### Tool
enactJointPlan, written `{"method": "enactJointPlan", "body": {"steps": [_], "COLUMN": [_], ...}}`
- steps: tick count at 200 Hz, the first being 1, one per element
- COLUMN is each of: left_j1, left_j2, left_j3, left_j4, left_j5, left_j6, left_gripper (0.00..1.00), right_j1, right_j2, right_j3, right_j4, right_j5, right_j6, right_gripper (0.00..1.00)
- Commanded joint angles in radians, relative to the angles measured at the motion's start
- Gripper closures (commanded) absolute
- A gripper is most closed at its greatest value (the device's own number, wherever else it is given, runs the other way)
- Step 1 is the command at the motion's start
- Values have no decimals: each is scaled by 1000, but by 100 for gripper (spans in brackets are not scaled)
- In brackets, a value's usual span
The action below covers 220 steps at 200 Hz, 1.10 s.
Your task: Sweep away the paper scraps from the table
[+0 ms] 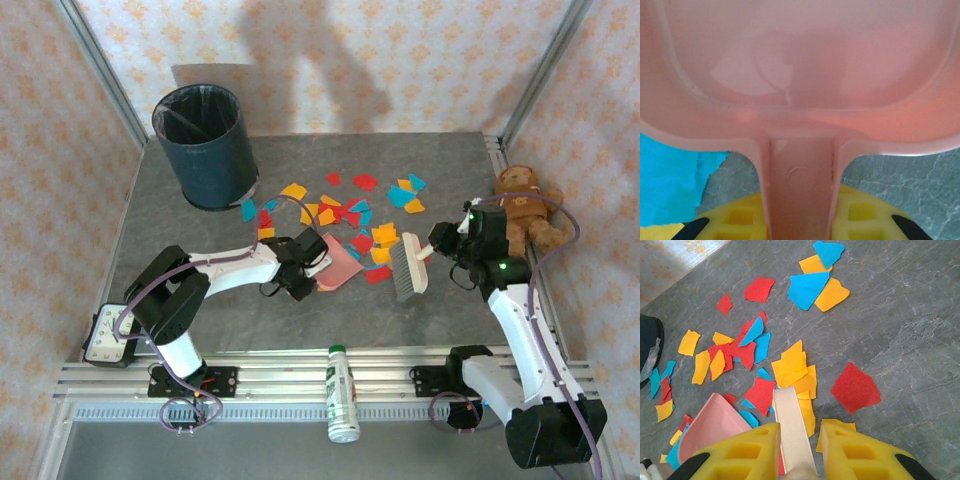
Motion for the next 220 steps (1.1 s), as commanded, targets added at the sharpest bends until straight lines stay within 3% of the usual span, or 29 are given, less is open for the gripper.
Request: {"method": "enactJointPlan", "body": {"steps": [1,33,77,119,143,169,220], "left_j1": [-3,-3,-4,-11,-10,-20,-41], "left_j2": [-32,-58,-64,-68,-80,-97,-32], "left_j3": [42,69,160,212,233,234,304], "left_j4": [-73,-121,-234,-330,-367,-390,-477], "left_j5": [-12,-6,-14,-49,-10,90,83], "left_j6": [17,21,38,113,166,277,310], "left_gripper": [84,84,100,100,100,100,100], "right_j1": [-4,-4,-4,-4,-5,-4,-4], "right_j2": [-2,-2,23,85,119,151,172], "right_j3": [26,24,15,2,-10,-26,-51], "right_j4": [37,54,102,180,216,240,212], "right_j5": [-19,-21,-58,-153,-188,-196,-103], "right_j6": [15,25,42,63,74,78,61], "right_gripper": [100,100,100,100,100,100,100]}}
